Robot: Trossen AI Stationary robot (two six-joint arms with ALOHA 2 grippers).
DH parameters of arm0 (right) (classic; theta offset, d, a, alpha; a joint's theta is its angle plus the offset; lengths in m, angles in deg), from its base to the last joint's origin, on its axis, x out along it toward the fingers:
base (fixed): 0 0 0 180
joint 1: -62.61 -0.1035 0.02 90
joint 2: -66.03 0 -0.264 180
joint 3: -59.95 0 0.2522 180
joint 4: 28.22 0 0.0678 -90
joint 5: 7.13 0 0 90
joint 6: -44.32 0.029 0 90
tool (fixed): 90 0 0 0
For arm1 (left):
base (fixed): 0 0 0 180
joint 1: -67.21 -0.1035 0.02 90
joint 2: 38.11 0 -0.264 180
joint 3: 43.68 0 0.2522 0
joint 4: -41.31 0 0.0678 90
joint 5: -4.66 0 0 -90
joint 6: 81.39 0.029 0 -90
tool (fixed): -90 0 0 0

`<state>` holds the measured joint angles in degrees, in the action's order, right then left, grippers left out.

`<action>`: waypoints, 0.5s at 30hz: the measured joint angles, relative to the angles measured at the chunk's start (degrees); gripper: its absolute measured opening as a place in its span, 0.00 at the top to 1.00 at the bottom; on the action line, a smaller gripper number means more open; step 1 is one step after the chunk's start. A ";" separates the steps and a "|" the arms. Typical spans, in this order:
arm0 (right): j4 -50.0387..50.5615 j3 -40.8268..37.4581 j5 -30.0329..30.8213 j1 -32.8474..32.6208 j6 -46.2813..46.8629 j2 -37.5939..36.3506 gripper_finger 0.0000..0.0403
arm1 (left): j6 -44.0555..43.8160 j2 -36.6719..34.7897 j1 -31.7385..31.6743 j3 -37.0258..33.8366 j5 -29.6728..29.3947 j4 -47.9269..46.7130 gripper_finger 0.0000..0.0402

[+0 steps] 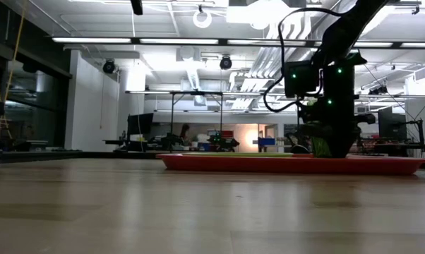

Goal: Pick and place plate/cup/fork/spoon on tray
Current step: Put the black spoon to the right of the green plate on the red tray, then adjust the red tray

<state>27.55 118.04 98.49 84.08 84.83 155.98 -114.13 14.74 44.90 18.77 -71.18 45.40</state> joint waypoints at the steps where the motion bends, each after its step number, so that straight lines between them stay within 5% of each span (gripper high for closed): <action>1: 0.06 0.19 0.13 0.00 0.00 0.00 1.00 | 0.16 -0.01 0.00 -0.01 0.00 0.01 1.00; 15: 6.51 2.98 3.66 0.02 -1.63 -2.31 1.00 | 1.13 0.00 -0.07 -0.02 0.04 -0.03 1.00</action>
<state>34.06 121.01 102.15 84.10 83.20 153.67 -113.00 14.74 44.83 18.75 -71.14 45.37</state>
